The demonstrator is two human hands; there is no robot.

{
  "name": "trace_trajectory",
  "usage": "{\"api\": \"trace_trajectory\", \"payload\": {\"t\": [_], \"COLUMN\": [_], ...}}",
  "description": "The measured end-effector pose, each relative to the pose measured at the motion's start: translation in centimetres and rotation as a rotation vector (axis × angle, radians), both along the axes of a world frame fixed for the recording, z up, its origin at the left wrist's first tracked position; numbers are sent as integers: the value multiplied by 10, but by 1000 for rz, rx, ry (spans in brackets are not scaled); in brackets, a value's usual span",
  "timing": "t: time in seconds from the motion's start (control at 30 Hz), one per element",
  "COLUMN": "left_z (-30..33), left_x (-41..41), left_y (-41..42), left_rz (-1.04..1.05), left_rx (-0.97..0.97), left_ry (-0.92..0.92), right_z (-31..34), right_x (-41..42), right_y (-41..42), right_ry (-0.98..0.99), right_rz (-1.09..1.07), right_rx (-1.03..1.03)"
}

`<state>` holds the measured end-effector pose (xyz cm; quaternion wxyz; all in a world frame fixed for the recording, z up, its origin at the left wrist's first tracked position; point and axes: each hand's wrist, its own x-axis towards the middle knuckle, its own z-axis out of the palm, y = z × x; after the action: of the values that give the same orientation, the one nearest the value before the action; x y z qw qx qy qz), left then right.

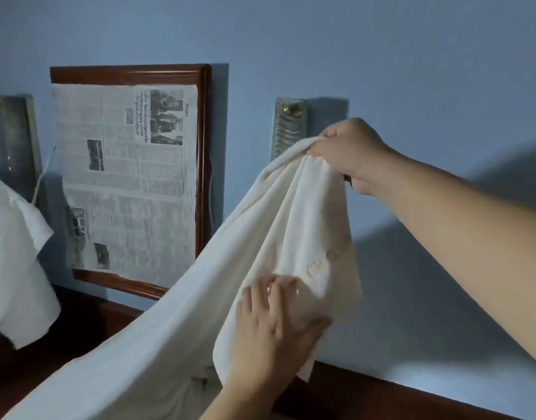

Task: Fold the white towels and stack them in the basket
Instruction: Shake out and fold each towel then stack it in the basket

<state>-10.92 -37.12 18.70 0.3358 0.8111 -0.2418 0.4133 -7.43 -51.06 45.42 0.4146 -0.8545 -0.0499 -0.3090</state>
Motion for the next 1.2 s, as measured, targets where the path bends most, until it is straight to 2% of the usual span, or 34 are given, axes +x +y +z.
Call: {"api": "trace_trajectory", "payload": {"t": [0.17,0.27,0.4,0.47,0.63,0.7,0.77,0.8,0.9,0.97,1.07,1.2], "left_z": [22,62,137,177,244,254,260,262,260,255,251,255], "left_x": [-33,-65,-106,-117,-133,-135,-136,-136,-139,-141,-142,-142], "left_y": [-31,-47,-74,-93,-136,-151,-162,-166,-174,-176,-177,-166], "left_rz": [-101,-164,-210,-217,-214,-236,-238,-242,-281,-346,-453,-463], "left_rx": [-95,-225,-308,-258,45,150,259,312,491,533,446,404], "left_ry": [-36,3,-38,-33,-94,-50,-20,-27,-71,-66,-46,-67], "right_z": [21,22,9,-6,-62,-75,-79,-78,-69,-65,-69,-87], "right_x": [-72,-118,-171,-195,-234,-250,-268,-276,-295,-306,-313,-312], "right_y": [-87,-146,-203,-216,-223,-226,-225,-224,-221,-214,-205,-191], "right_ry": [-36,-8,92,151,353,507,622,583,272,211,244,223], "right_rz": [-95,-149,-193,-225,-197,-198,-108,-82,-66,18,-90,-283], "right_rx": [66,90,105,54,-168,-154,-69,-24,169,227,24,-150]}}
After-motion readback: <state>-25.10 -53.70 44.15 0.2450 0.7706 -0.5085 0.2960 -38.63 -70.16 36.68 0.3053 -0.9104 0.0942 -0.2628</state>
